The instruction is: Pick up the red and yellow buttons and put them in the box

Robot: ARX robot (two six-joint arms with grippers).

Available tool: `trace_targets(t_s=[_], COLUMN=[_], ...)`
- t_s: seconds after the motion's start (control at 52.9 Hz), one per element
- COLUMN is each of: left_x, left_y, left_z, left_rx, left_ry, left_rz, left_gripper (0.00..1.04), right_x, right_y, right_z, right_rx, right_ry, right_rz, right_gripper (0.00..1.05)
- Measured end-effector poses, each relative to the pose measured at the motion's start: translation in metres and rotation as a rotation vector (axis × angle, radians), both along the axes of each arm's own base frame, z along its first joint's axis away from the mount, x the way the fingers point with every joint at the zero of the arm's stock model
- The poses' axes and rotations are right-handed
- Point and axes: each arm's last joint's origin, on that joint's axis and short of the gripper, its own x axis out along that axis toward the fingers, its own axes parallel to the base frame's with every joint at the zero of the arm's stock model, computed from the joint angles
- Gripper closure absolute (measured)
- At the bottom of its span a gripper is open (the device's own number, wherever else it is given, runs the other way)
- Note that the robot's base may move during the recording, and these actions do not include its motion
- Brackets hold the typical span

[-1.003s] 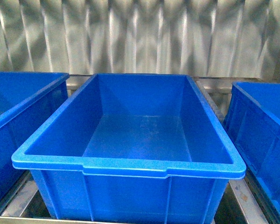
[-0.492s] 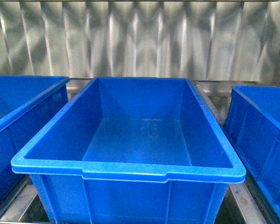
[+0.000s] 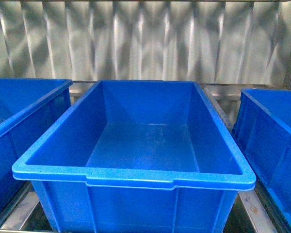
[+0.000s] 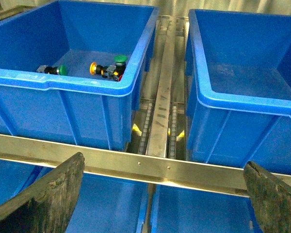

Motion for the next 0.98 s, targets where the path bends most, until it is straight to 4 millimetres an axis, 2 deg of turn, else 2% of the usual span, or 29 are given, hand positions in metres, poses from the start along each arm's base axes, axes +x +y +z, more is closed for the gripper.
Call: trace_targets(t_s=[0.132, 0.984], left_x=[0.0000, 0.0000], left_y=[0.0000, 0.0000], left_z=[0.0000, 0.0000], left_rx=[0.000, 0.000], left_ry=[0.000, 0.000], left_rz=[0.000, 0.000], left_gripper=[0.08, 0.08], right_x=[0.0000, 0.0000], right_y=[0.0000, 0.0000], right_z=[0.0000, 0.0000], right_rx=[0.000, 0.000], right_ry=[0.000, 0.000], right_rz=[0.000, 0.000], right_gripper=[0.06, 0.07])
